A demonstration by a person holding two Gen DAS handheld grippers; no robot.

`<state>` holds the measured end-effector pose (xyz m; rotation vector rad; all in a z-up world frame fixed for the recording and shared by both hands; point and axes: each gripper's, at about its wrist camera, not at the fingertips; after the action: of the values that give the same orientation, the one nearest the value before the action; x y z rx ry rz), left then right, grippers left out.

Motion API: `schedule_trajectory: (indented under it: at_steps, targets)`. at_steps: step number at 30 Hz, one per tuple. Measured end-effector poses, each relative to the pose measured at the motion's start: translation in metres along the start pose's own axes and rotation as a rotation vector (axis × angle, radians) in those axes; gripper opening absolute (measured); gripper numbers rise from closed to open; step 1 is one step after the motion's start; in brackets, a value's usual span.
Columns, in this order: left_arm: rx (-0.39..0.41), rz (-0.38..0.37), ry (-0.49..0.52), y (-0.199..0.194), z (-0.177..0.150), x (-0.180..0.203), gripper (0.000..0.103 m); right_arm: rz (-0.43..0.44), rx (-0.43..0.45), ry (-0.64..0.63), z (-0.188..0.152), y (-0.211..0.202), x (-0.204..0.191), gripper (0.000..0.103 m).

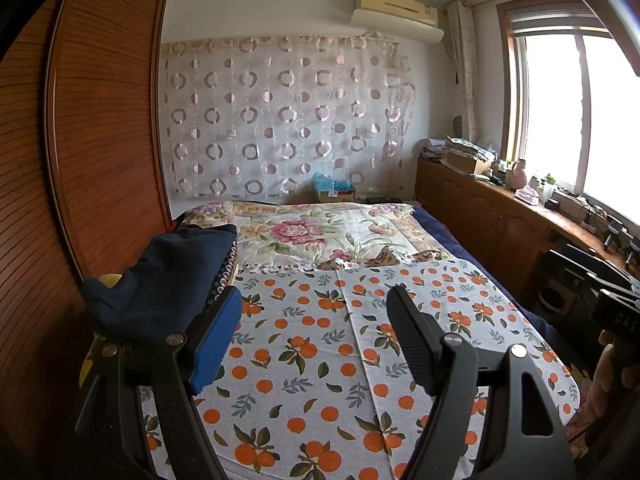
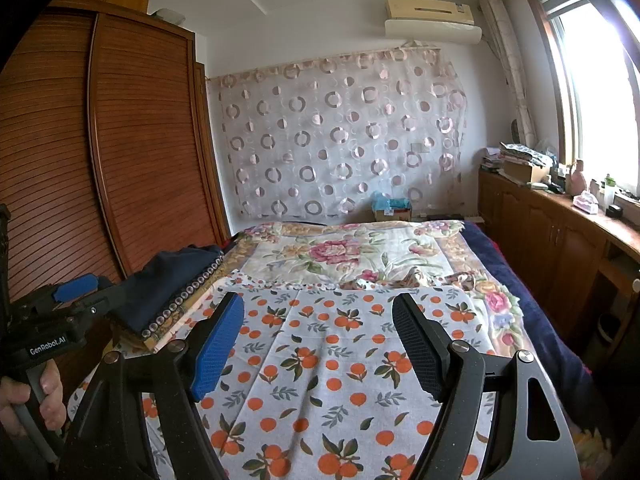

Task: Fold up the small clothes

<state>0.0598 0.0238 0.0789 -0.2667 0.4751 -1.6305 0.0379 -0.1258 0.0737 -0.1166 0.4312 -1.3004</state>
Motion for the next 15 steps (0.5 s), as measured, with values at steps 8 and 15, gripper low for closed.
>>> schedule_trajectory:
  at_steps: [8, 15]
  targets:
    - [0.002, 0.001, -0.002, -0.0001, 0.0002, -0.0013, 0.075, 0.002, -0.002, 0.002, 0.0014, -0.0013, 0.0023, 0.078]
    - [0.0, -0.002, -0.001, 0.0013, 0.0012, -0.0044, 0.075, 0.002, -0.005, 0.0, 0.0017, -0.0014, 0.0023, 0.078]
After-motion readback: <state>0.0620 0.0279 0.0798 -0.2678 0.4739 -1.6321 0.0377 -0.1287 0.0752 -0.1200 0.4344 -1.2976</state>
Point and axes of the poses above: each gripper's, at about its wrist camera, not at the fingertips, and y roughly the way its jaws point, x to its right, z to its top, and after that the axes turned 8 degrees about y, right-handed
